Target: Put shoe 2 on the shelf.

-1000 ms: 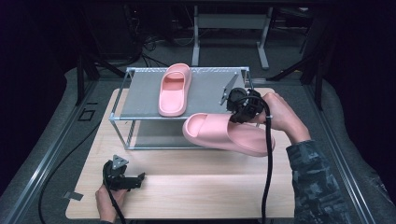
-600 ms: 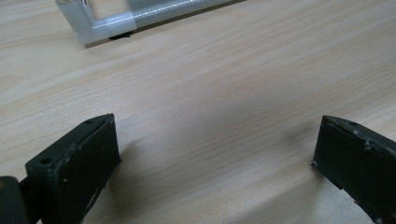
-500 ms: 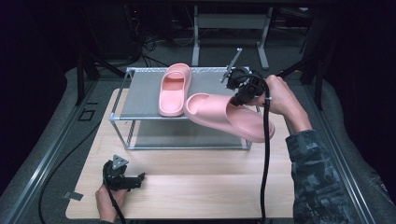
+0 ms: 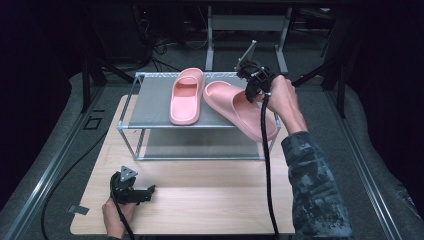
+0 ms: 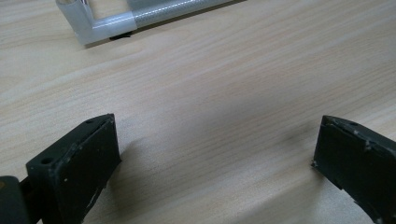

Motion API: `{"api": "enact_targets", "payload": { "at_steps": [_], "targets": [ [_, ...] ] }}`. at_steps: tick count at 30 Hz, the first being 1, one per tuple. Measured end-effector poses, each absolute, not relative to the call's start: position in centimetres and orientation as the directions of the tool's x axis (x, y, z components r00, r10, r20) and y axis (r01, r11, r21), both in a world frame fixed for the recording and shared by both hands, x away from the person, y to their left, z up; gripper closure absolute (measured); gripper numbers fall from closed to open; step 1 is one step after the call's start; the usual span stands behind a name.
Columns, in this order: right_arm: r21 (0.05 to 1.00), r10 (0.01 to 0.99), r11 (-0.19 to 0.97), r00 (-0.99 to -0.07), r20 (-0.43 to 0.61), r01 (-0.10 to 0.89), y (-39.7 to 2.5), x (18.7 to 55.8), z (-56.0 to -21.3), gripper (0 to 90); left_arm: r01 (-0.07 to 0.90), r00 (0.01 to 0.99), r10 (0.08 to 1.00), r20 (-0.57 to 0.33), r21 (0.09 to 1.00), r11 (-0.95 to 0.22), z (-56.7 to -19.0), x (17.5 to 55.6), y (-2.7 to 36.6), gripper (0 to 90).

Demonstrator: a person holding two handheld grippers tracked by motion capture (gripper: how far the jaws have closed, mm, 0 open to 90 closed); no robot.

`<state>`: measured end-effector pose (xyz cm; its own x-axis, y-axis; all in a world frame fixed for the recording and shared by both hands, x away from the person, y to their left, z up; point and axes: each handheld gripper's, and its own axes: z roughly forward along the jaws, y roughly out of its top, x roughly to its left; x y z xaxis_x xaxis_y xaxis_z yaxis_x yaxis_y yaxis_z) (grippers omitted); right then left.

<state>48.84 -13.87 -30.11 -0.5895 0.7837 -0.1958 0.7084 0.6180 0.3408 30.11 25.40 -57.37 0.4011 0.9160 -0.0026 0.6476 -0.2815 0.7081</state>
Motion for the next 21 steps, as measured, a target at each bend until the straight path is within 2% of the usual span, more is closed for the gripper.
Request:
{"api": "enact_targets", "payload": {
  "at_steps": [8,16,19,21],
  "targets": [
    [0.345,0.867,0.498,-0.465,-0.181,0.795,-12.7,51.5,-31.9,83.8,0.649,0.403,0.915,-0.003,0.706,-0.283,-57.3,30.1,25.4,0.0],
    [0.448,0.931,0.365,-0.312,-0.19,0.816,-12.5,53.1,-32.5,82.5,0.649,0.402,0.916,-0.003,0.706,-0.282,-57.3,30.1,25.4,0.0],
    [0.467,0.932,0.363,-0.317,-0.176,0.806,-12.7,53.1,-32.8,80.6,0.649,0.402,0.916,-0.003,0.707,-0.282,-57.3,30.1,25.4,0.0],
    [0.493,0.924,0.38,-0.339,-0.175,0.783,-13.2,52.5,-32.4,74.8,0.649,0.402,0.916,-0.003,0.707,-0.282,-57.3,30.1,25.4,0.0]
  ]
}}
